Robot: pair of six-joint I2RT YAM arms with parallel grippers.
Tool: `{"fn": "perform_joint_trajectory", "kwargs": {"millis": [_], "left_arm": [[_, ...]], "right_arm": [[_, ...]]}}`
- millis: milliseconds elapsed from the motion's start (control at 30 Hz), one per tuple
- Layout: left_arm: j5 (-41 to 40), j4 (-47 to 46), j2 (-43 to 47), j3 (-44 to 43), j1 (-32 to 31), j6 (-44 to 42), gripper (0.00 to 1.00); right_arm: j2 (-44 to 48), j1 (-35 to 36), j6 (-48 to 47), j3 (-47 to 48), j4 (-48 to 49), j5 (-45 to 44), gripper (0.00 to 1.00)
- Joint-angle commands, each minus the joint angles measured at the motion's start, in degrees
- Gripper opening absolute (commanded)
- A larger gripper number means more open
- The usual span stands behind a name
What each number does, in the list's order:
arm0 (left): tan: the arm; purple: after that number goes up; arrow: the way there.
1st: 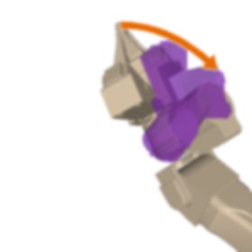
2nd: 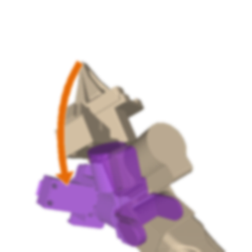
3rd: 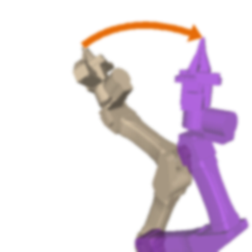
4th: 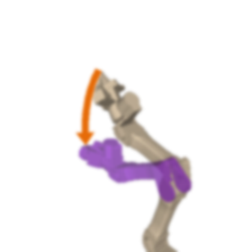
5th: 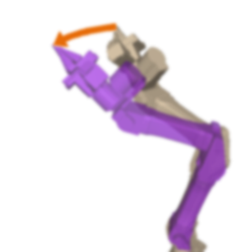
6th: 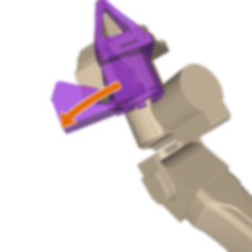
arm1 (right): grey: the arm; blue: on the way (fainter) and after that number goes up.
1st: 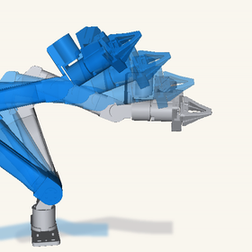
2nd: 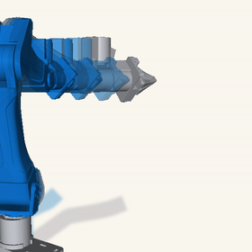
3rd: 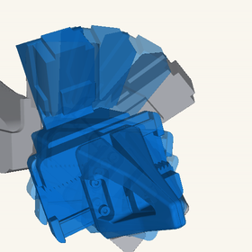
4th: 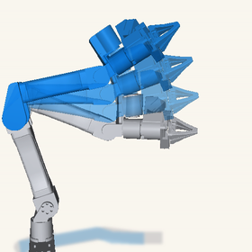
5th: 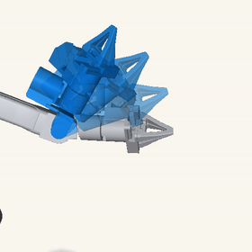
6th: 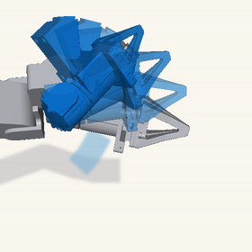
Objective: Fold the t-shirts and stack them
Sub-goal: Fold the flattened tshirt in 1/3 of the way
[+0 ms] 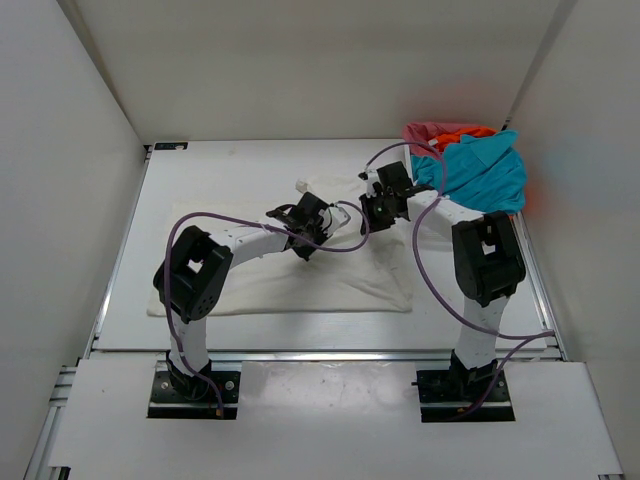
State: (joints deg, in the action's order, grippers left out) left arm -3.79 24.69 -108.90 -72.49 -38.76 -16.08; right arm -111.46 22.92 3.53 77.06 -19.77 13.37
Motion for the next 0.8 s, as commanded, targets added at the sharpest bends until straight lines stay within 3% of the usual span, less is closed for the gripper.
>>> {"fn": "perform_joint_trajectory", "kwargs": {"millis": [0, 500, 567, 700, 767], "left_arm": [[-0.2, 0.8, 2.4, -0.9, 0.2, 0.5, 0.07], [-3.1, 0.1, 1.5, -3.0, 0.8, 1.1, 0.08], [-4.8, 0.2, 1.2, -3.2, 0.8, 1.7, 0.14], [-10.5, -0.1, 1.3, -2.9, 1.8, 1.8, 0.48], [-12.1, 0.0, 1.9, -2.8, 2.7, 1.8, 0.57]], "right_arm": [[2.6, -0.2, -2.0, 0.6, 1.1, -1.7, 0.00], [1.7, -0.2, -2.7, 0.8, 1.8, -2.0, 0.02], [1.0, 1.0, -3.1, 1.3, 1.8, -3.6, 0.12], [-0.1, 0.3, -3.0, 4.4, 2.2, -7.1, 0.18], [0.7, -0.6, -3.1, 5.6, 1.4, -8.9, 0.20]]}}
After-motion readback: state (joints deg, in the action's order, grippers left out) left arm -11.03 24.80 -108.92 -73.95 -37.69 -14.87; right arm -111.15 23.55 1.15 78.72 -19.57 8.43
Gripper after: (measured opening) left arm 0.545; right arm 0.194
